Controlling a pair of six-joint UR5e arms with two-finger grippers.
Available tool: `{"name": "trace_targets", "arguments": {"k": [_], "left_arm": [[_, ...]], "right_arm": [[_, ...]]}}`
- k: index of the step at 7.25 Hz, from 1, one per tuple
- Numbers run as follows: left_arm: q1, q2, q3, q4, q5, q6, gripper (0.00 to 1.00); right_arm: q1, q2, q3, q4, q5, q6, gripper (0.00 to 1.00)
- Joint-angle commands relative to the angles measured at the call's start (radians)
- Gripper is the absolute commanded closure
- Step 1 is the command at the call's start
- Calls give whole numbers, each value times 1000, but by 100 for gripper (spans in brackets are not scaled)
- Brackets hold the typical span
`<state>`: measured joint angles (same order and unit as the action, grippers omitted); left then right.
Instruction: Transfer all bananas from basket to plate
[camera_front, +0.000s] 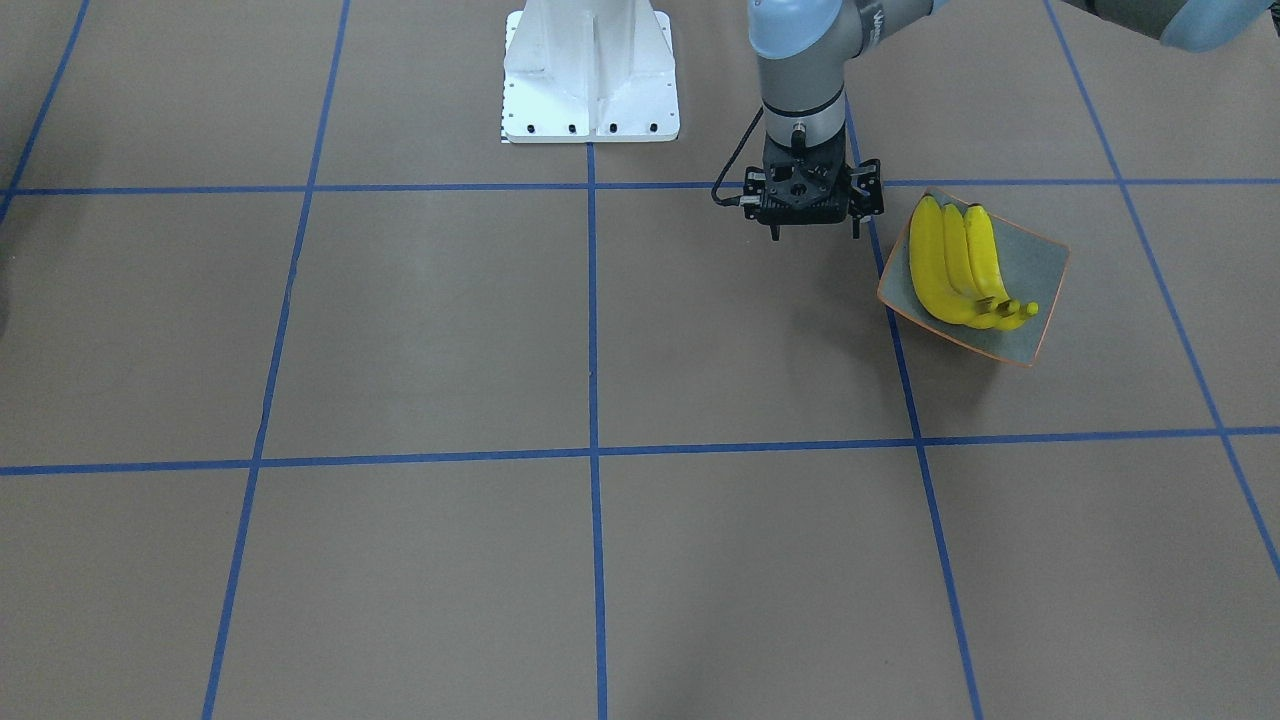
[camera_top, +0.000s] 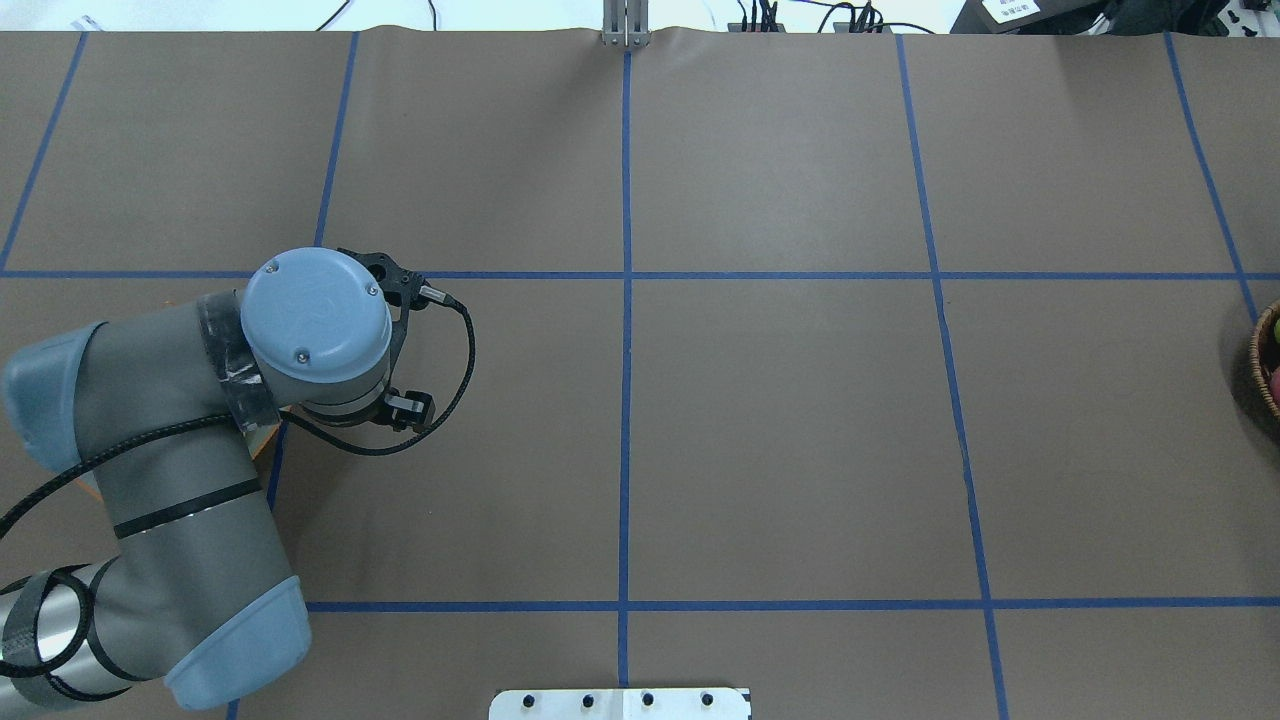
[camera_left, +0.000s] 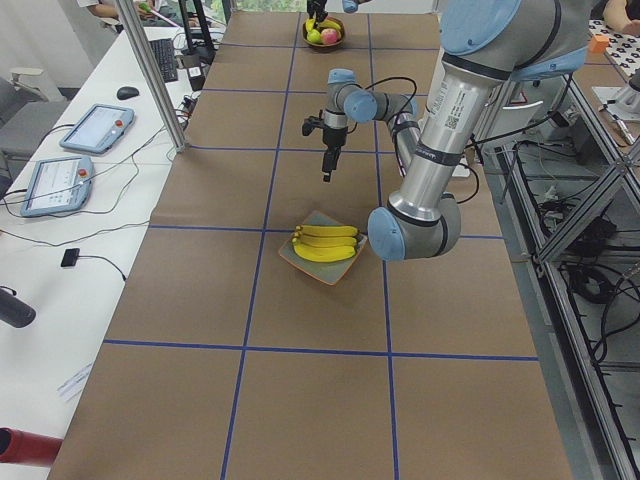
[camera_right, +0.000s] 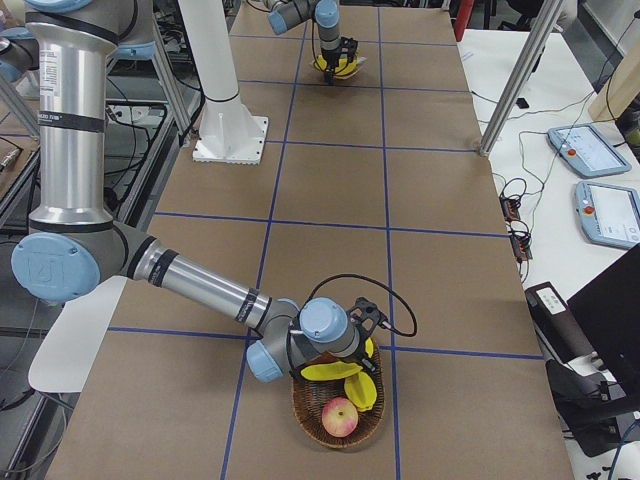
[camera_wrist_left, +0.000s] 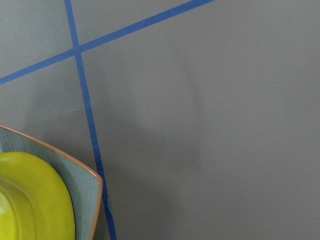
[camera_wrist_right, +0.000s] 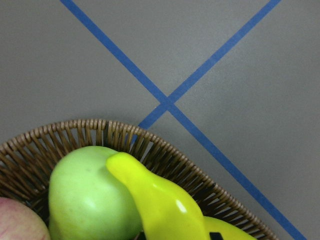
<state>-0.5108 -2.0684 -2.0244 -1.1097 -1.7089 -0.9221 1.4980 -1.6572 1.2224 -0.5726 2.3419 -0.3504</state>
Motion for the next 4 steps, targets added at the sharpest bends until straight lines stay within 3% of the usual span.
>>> {"name": "trace_targets", "arguments": {"k": [1, 4], "left_arm": [[2, 1, 0, -19, 0, -23, 0], [2, -2, -2, -21, 0, -27, 0]], "right_arm": [[92, -3, 29, -42, 89, -2, 100], [102, 4, 124, -211, 174, 48, 100]]}}
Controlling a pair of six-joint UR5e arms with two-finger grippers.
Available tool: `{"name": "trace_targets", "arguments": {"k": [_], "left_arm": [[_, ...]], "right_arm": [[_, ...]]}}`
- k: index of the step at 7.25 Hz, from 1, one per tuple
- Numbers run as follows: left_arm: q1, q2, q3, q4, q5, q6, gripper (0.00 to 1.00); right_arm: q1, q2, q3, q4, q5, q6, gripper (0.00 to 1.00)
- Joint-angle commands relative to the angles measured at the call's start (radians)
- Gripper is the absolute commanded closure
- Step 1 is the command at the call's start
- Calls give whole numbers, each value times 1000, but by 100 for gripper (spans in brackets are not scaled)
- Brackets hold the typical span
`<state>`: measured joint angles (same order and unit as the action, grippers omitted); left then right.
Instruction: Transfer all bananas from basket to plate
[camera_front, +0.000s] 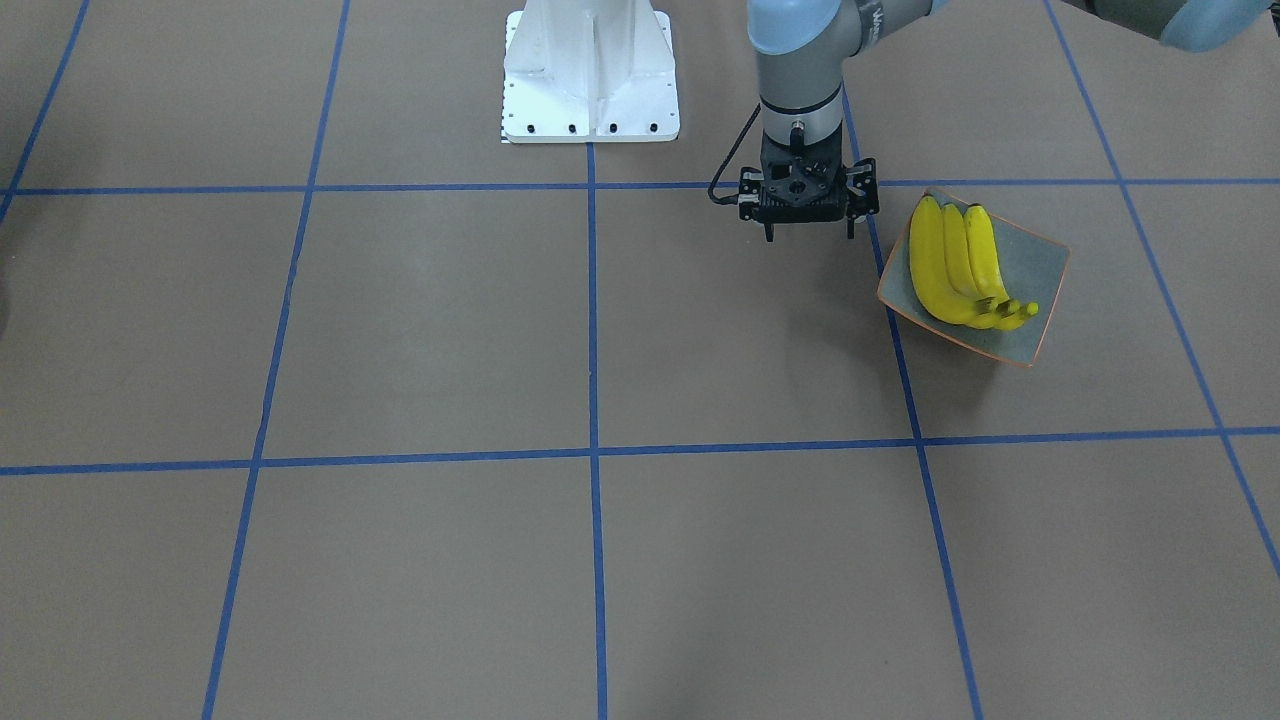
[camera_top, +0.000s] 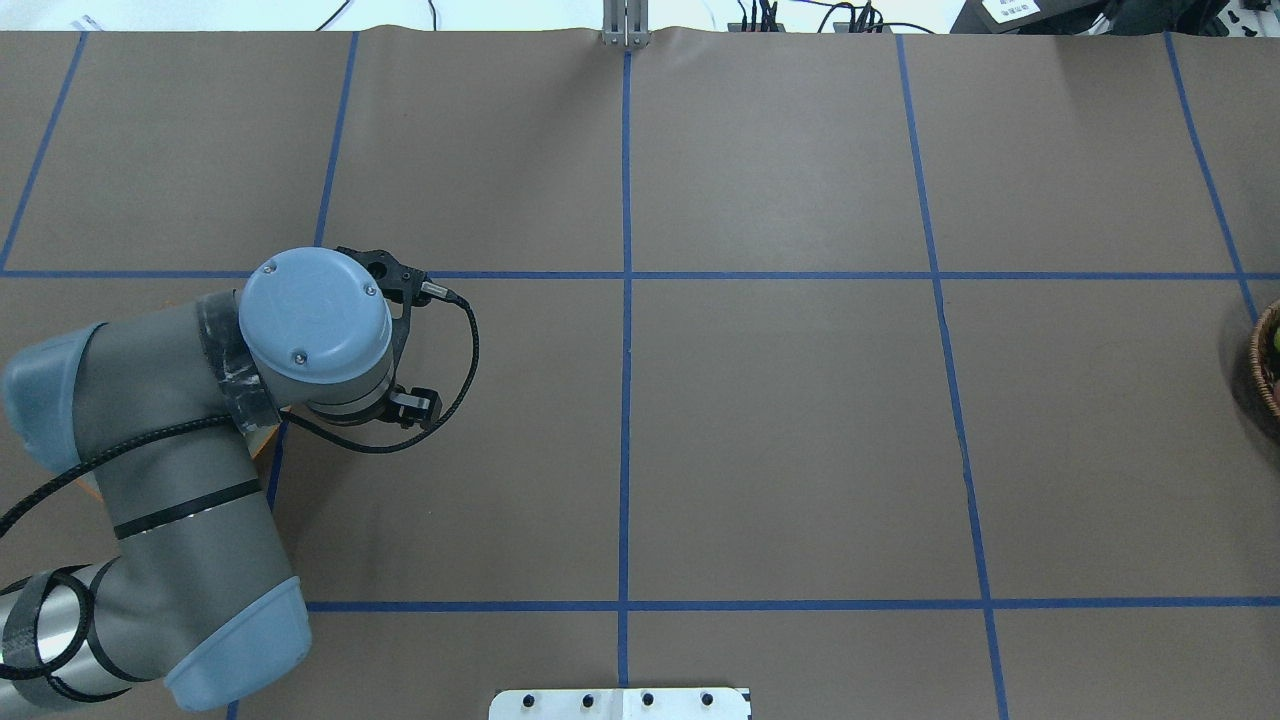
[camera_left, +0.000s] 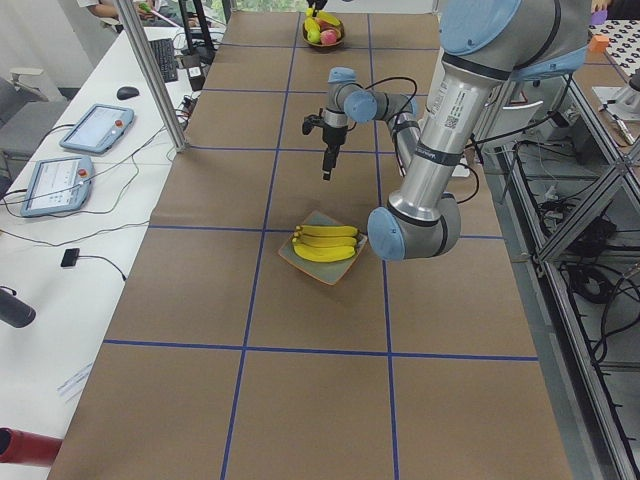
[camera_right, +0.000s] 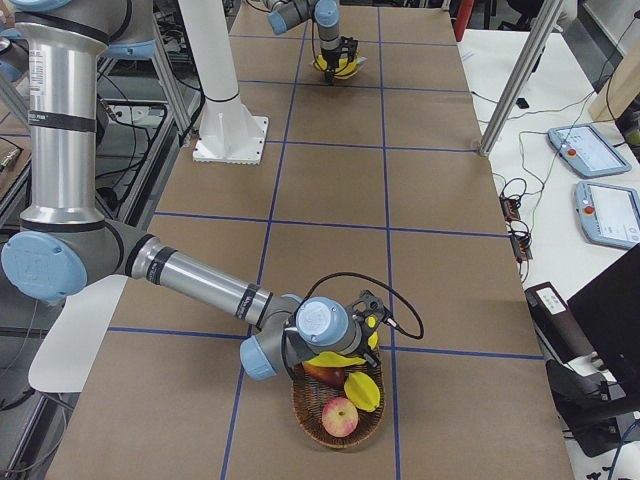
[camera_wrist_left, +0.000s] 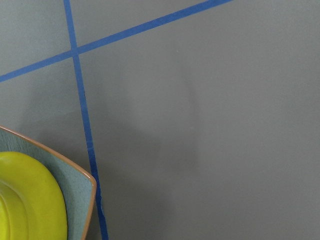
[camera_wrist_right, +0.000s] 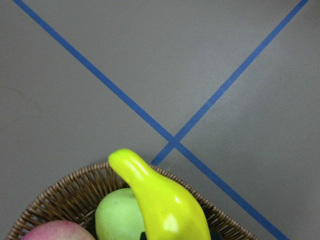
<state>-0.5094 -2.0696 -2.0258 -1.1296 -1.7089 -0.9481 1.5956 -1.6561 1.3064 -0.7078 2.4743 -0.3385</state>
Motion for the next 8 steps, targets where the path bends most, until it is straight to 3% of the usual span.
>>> {"name": "trace_targets", "arguments": {"k": [1, 3, 4, 6, 8], "left_arm": [[0, -1, -5, -1, -2, -1, 0], [-3, -13, -13, -15, 0, -3, 0], [-20, -11, -13, -92, 0, -27, 0], [-44, -10, -8, -200, -3, -61, 0], [-44, -10, 5, -382, -2, -86, 0]], "right_arm": [[3, 10, 59, -68, 43, 200, 100], [-76, 27, 184, -59, 49, 619, 100], [-138, 53, 220, -39, 34, 803, 100], [-289, 131, 221, 57, -35, 1061, 100], [-469, 256, 224, 70, -136, 1285, 100]]}}
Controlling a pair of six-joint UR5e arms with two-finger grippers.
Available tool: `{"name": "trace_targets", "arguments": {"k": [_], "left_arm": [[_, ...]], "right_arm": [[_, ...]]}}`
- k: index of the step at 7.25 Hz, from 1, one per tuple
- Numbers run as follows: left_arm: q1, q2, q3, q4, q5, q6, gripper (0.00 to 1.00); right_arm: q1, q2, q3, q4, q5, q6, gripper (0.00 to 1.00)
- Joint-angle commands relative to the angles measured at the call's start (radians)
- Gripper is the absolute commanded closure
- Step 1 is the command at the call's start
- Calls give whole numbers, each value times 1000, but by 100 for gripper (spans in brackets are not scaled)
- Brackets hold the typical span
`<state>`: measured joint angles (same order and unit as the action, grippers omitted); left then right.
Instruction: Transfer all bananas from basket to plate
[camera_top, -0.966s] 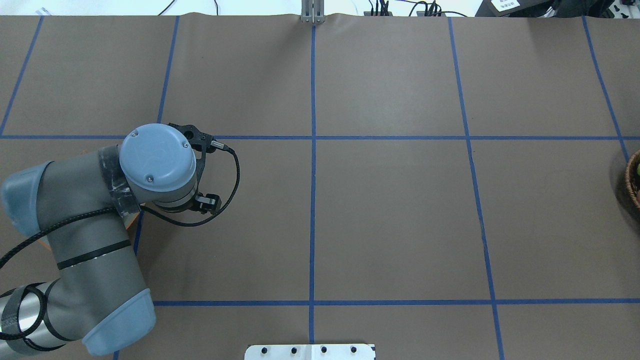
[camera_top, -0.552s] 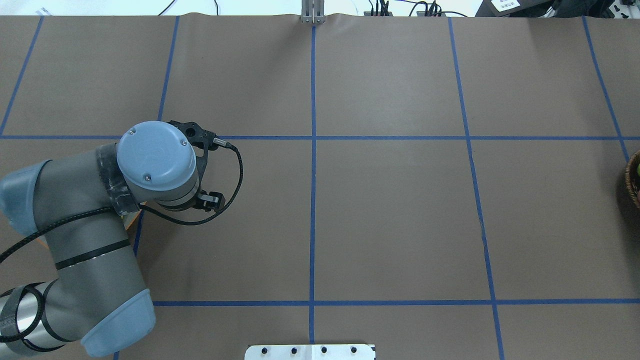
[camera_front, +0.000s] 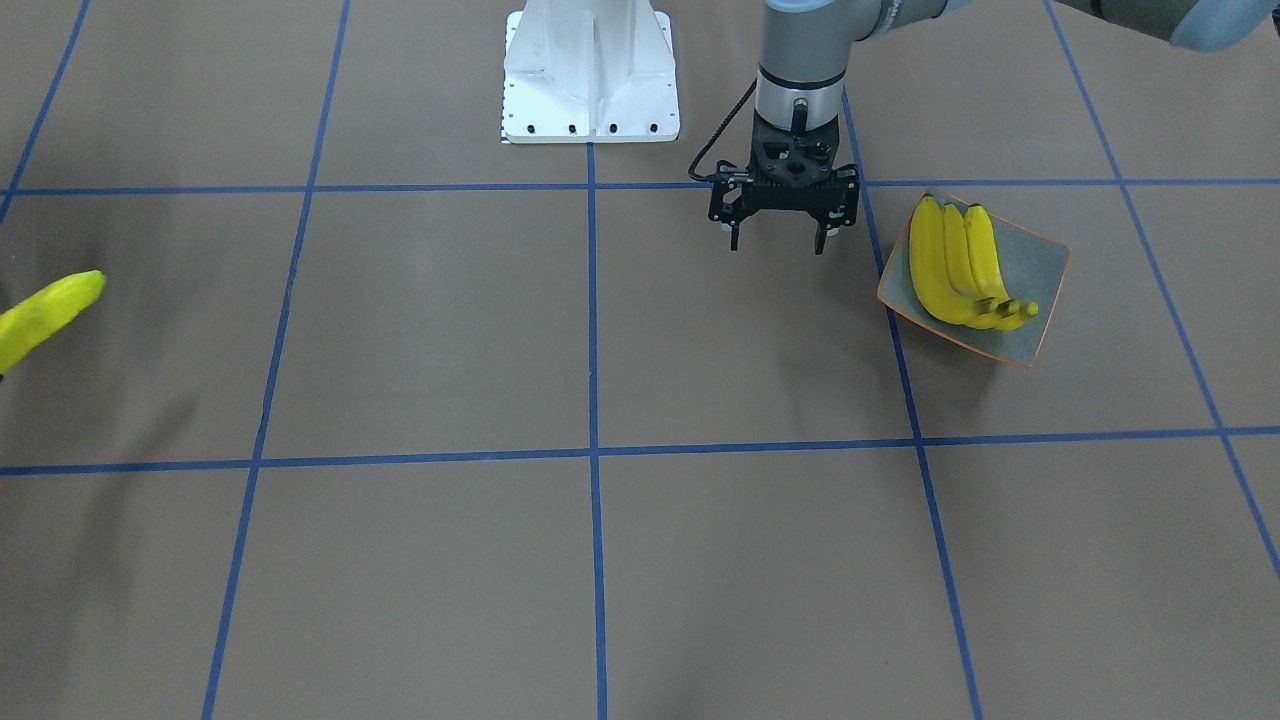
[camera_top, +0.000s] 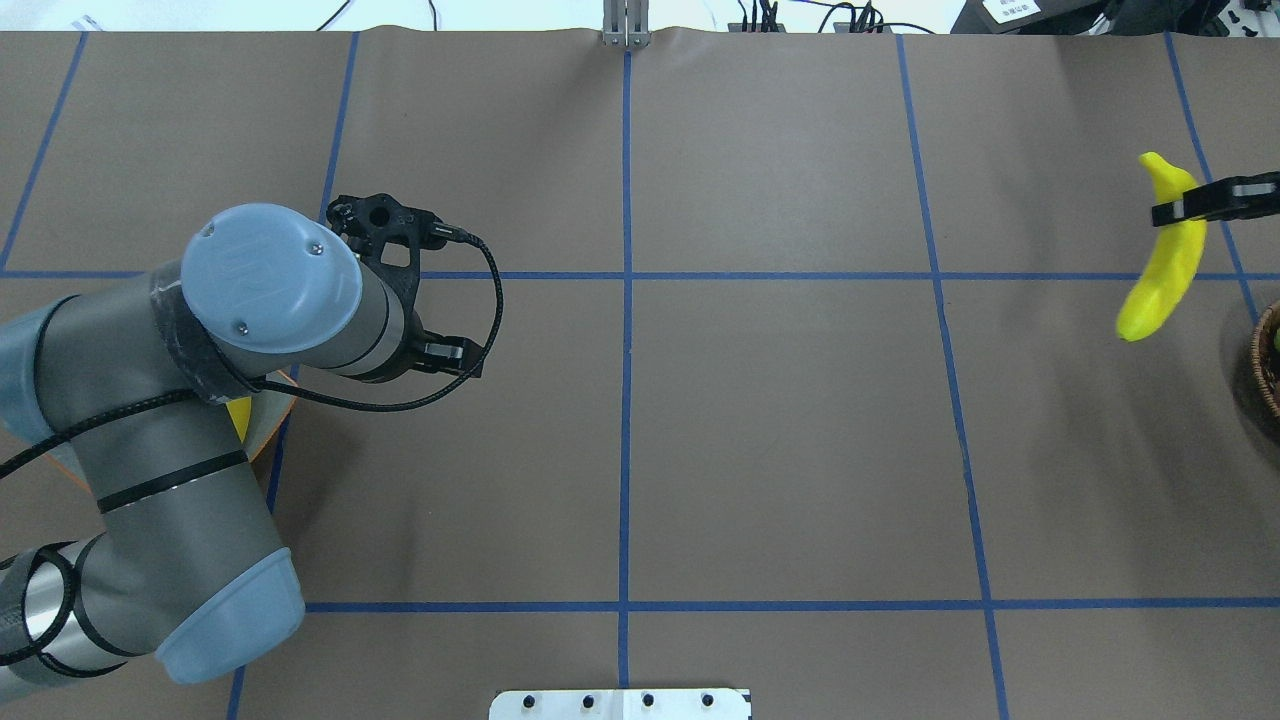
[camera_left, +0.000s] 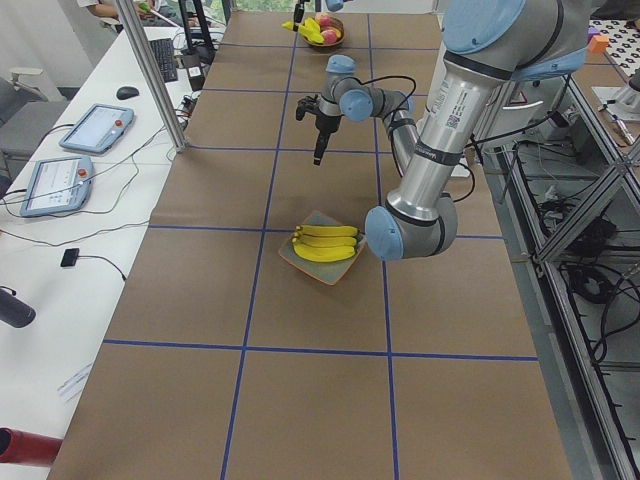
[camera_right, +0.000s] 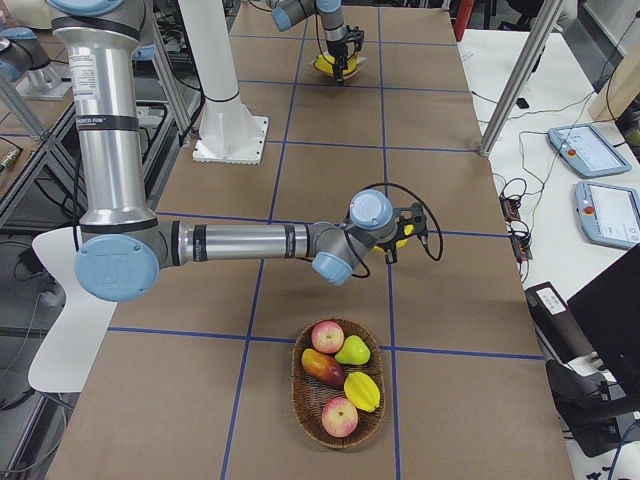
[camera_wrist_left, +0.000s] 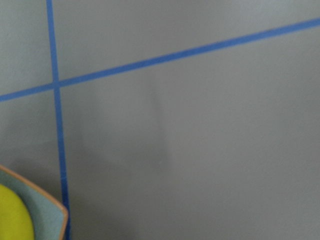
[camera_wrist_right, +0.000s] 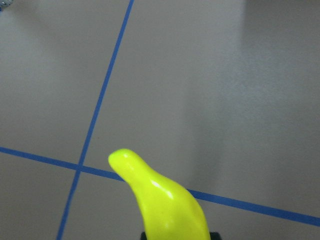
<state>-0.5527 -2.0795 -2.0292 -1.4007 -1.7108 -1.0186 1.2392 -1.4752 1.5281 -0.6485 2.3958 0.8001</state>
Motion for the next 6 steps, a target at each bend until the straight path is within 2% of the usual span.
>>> {"name": "trace_targets", "arguments": {"k": [1, 3, 4, 6], "left_arm": [[-1, 1, 20, -180, 0, -53, 0], [7, 1, 55, -311, 0, -49, 0], [11, 1, 91, -436, -1, -48, 0], [43, 4, 161, -695, -1, -64, 0]], "right_arm": [[-191, 128, 4, 9, -114, 218, 100], [-353, 226, 1, 0, -235, 266, 100], [-403, 268, 3, 0, -250, 304, 100], [-518, 309, 21, 12, -381, 323, 100]]}}
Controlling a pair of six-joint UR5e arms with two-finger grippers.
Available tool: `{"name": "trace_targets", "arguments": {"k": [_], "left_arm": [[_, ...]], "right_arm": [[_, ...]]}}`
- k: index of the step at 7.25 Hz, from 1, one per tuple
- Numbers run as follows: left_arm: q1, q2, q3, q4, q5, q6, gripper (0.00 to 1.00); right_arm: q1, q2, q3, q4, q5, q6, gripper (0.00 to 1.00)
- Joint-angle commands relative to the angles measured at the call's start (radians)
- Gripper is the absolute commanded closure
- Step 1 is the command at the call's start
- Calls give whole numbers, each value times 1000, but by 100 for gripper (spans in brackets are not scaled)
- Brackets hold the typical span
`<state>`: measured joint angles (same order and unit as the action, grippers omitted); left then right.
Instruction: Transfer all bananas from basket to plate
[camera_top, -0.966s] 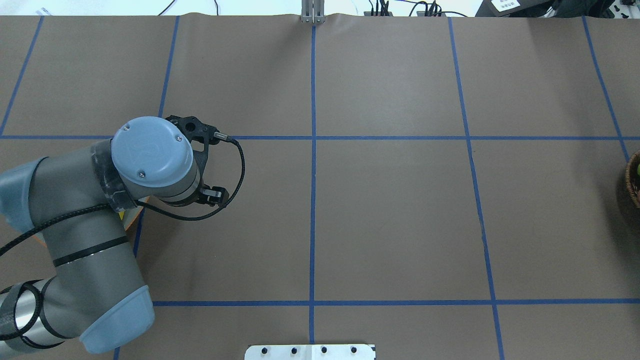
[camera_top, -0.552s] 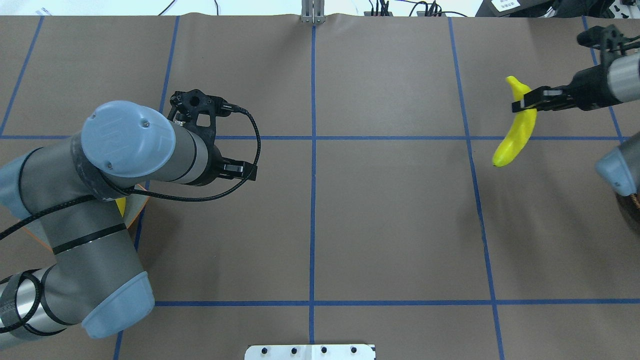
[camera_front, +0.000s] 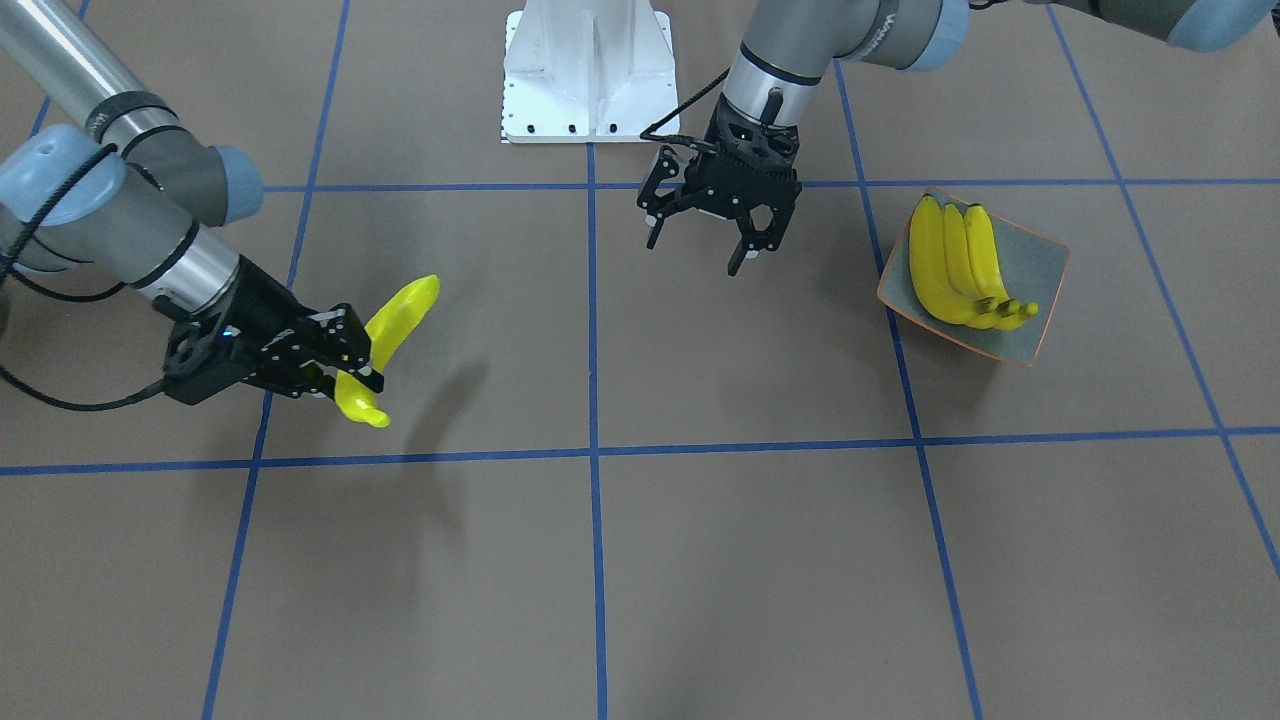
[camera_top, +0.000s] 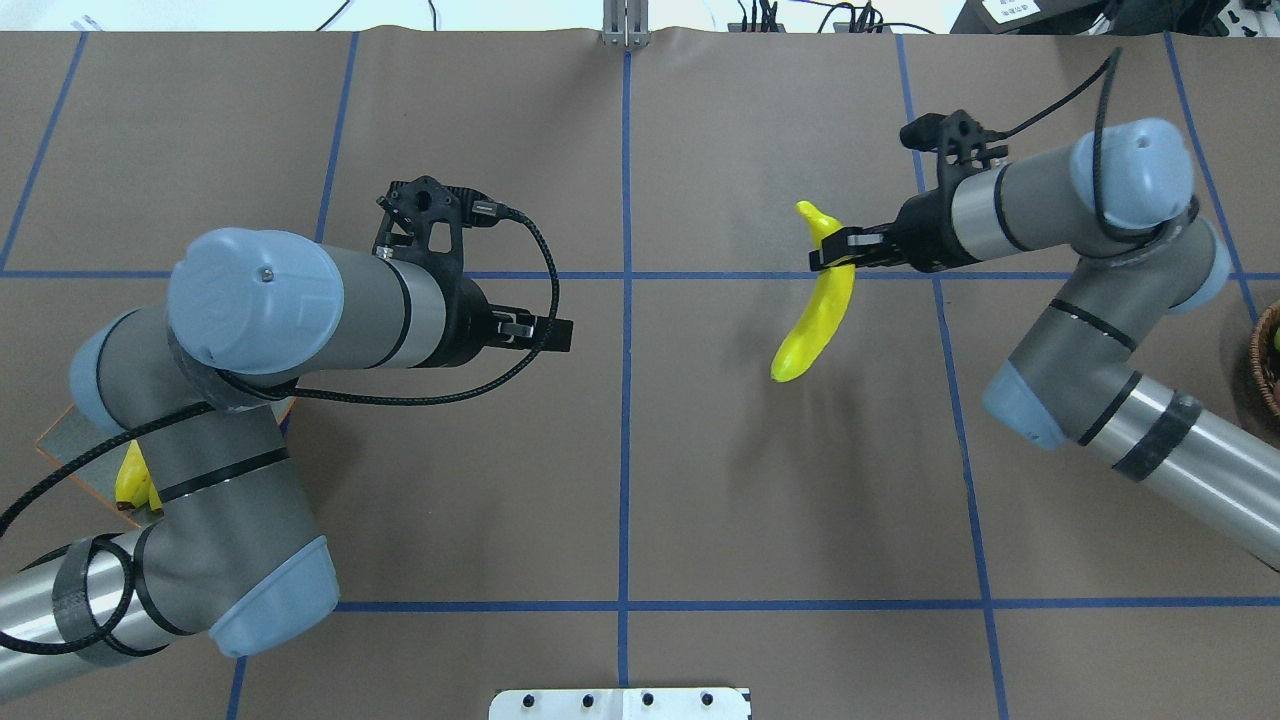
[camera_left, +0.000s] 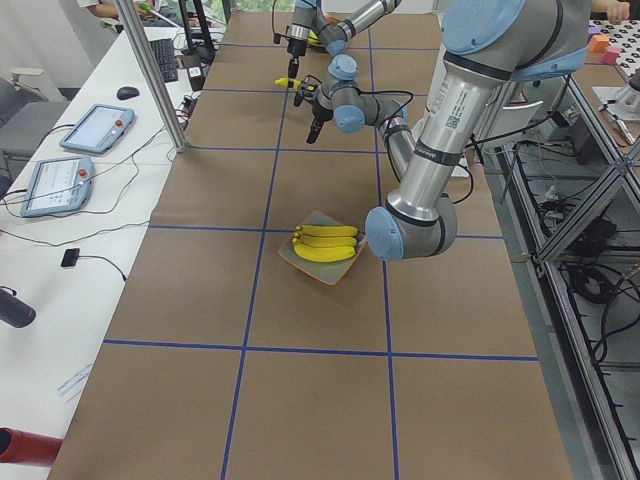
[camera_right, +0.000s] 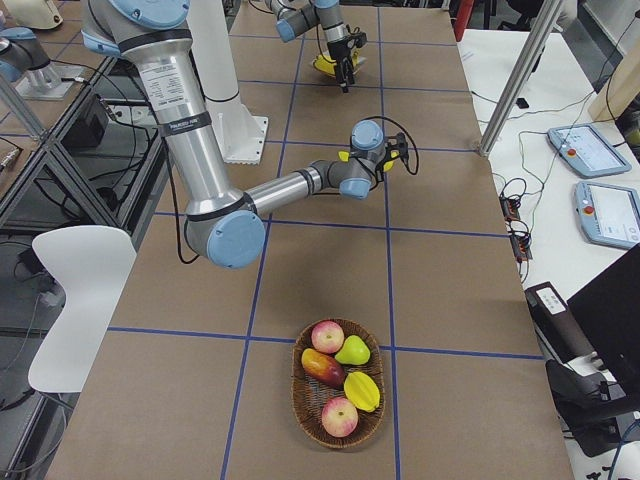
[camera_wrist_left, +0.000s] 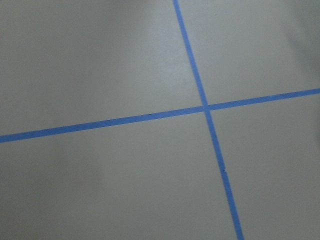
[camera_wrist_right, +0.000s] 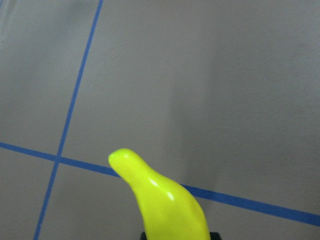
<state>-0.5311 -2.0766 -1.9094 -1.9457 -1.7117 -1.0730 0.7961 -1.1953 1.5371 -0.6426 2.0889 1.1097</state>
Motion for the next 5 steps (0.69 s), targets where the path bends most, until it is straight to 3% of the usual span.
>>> {"name": "trace_targets", "arguments": {"k": [1, 3, 5], "left_arm": [[43, -2, 46, -218, -5, -31, 0], [51, -7, 40, -252, -95, -39, 0], [63, -8, 32, -253, -138, -47, 0]], "right_arm": [[-99, 39, 47, 6, -78, 21, 100], [-145, 46, 112, 8, -95, 64, 100], [-216, 46, 146, 21, -194, 50, 100]]}}
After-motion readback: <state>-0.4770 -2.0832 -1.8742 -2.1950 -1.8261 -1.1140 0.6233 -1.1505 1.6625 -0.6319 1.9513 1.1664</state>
